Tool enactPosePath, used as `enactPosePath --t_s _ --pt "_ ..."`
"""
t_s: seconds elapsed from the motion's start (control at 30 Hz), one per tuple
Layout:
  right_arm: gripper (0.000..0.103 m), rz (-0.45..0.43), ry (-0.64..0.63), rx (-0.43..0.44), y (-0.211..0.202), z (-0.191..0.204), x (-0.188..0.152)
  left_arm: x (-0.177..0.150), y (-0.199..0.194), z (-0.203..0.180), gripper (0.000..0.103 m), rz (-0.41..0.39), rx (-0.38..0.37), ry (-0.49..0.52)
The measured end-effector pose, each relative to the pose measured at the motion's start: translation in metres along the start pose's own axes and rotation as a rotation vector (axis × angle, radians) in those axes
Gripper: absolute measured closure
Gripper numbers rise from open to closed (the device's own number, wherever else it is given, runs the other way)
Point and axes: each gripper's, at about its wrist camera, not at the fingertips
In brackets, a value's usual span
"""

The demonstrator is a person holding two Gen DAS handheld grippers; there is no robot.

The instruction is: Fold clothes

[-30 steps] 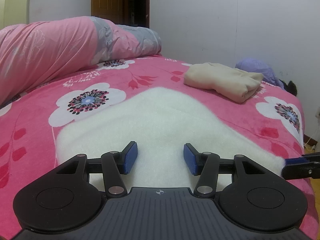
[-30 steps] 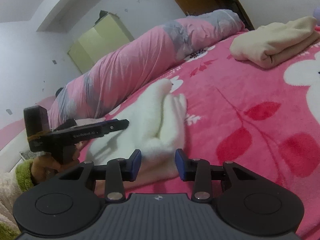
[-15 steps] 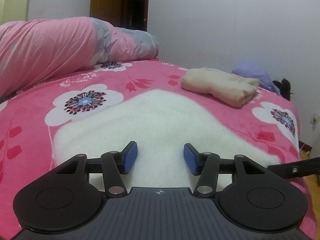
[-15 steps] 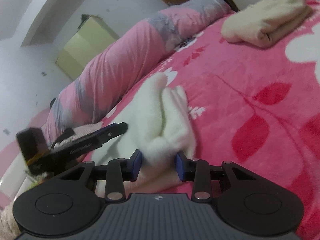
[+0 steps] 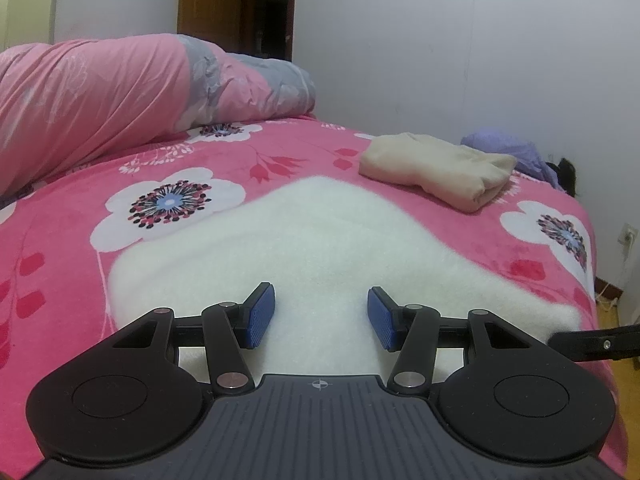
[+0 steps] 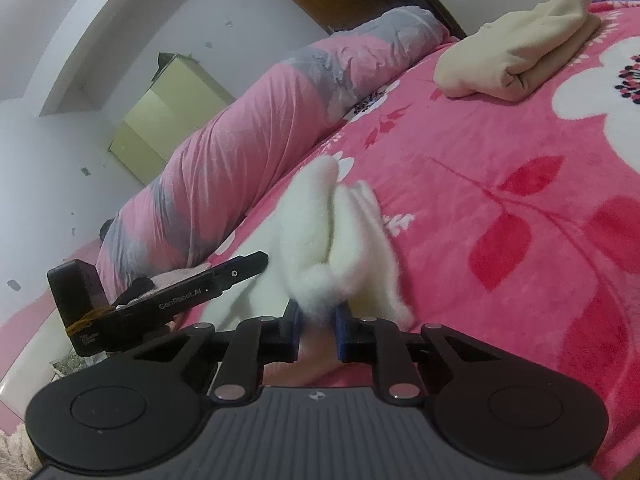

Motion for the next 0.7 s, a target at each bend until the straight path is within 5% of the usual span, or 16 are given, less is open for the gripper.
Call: enactPosePath --t_s 0.4,0.57,0.7 --pt "0.084 0.051 0.027 -0.001 0.001 -0.021 -0.004 -0.007 0.003 -0.012 0.048 -0.015 0.015 0.032" --pt "0.082 0.024 -0.104 -0.053 -0.039 -0.014 0.018 -0.010 0.001 -0.012 0.048 -0.031 0.017 0.018" --pt "0.082 -0.093 -0.297 -0.065 -0.052 0.018 0.045 -0.014 0.000 -0.014 0.048 -0.055 0.023 0.018"
Point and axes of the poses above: each gripper's, at about its wrist camera, not at the fingertips, and y roughly the way its jaws point, z to its left, x to its top, and after that the axes turned 2 degrees about x, right-handed
